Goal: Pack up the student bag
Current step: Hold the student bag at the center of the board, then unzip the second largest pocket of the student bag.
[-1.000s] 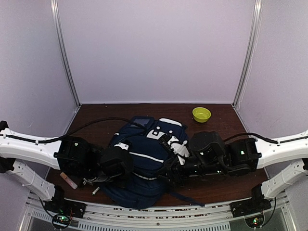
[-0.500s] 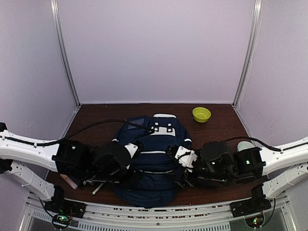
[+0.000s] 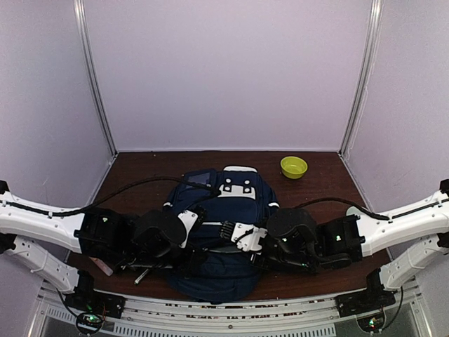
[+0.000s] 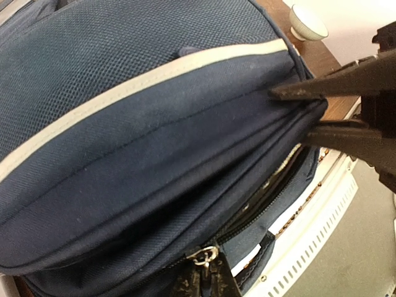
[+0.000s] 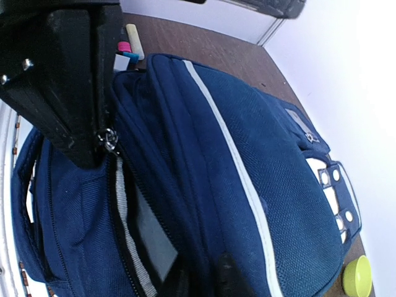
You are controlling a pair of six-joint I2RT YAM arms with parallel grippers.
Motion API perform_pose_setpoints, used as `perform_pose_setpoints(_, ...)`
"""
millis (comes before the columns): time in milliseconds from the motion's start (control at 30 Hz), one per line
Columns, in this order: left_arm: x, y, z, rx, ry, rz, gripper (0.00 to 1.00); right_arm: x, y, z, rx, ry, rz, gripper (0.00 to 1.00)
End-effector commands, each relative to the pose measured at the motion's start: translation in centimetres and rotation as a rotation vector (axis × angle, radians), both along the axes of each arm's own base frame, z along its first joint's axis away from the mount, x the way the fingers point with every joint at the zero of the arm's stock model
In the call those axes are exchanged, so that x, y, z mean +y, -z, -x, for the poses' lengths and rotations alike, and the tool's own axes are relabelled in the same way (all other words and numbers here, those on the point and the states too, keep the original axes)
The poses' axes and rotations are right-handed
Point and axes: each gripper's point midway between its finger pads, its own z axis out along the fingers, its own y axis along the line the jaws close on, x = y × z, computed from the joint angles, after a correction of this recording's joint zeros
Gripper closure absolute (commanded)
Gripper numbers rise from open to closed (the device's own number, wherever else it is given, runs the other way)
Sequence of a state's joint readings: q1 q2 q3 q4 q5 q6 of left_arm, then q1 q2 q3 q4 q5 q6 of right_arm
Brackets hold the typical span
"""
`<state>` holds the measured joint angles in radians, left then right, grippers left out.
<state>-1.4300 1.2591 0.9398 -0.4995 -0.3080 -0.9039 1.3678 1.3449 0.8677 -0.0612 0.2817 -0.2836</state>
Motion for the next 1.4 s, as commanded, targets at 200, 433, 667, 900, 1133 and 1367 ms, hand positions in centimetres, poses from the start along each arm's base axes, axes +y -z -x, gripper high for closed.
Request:
perform_pose_setpoints(200,6.7,5.9,-2.1,0.011,-0.187,-0.085,1.00,-2.2,-1.2,-1.5,-0.001,0.070,-0.014,1.00)
perform_pose_setpoints(433,9.7,8.0,-3.3,0.012,-0.207,-0.128,1.00,-5.5,0.1,-0.5,0.099,0.116,0.008,1.00)
perform_pose_setpoints(667,9.4,7.8,-4.7,-0.019,-0.157,-0.115,1.00,-7.9,-1.5,0.6,0.213,0.169,-0.105,1.00)
perform_pose_setpoints(900,7.5,7.0,-6.3,-0.065,-0.050,-0.125,1.00,-7.9,-1.7,1.5,0.305,0.233,-0.186,1.00)
perform_pose_setpoints(1133,7.5,5.6,-6.8,-0.071,0.017,-0.168,1.00,-7.2,-4.2,0.2,0.280,0.290,-0.290,1.00)
perform_pose_setpoints(1367,9.2,1.1,-5.2,-0.090,0.015,-0.036,1.00,-5.7,-5.1,-1.1,0.208,0.319,-0.210,1.00)
